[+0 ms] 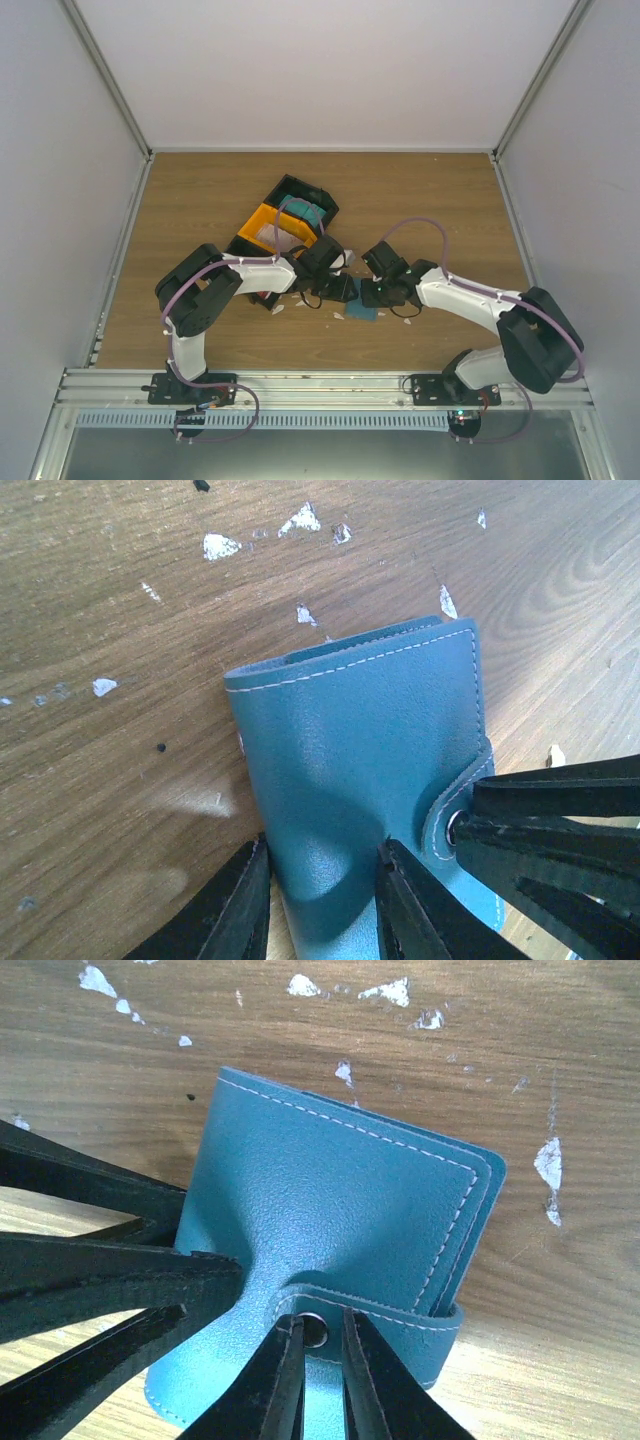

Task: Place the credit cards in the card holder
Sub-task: Close the card holder at the center of the board.

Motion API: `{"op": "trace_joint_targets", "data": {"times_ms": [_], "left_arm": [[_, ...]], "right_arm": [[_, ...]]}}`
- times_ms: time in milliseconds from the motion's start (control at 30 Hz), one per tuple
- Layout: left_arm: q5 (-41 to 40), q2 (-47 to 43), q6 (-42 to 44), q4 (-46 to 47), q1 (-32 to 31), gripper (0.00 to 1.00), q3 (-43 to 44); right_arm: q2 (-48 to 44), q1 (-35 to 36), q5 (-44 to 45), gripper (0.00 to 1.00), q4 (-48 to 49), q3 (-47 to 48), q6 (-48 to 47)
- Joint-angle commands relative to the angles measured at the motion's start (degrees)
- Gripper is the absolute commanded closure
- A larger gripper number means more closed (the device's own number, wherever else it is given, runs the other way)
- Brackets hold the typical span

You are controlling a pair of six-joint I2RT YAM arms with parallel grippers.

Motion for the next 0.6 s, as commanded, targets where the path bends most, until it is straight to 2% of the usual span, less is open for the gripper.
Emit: {"op": "trace_joint_targets", "data": {"times_ms": [0,200,567], "left_arm": [[-0.40,-0.30,0.86,0.70,-0.11,0.68,-0.79],[-0.46,0.05,0.83,0.73,-0.11,0.68,-0.72],[-0.72,0.14,0.75,0.65,-0.12,0.68,-0.54]], "right_arm": [[1.98,0.38,0.90,0.89,0.97,0.42,-0.11],[4.22,0.37,0.40,0.97,1.07,-0.92,-0.64],[8.77,0.35,0.46,0.97,-1.66,-2.55,-0.19]]}}
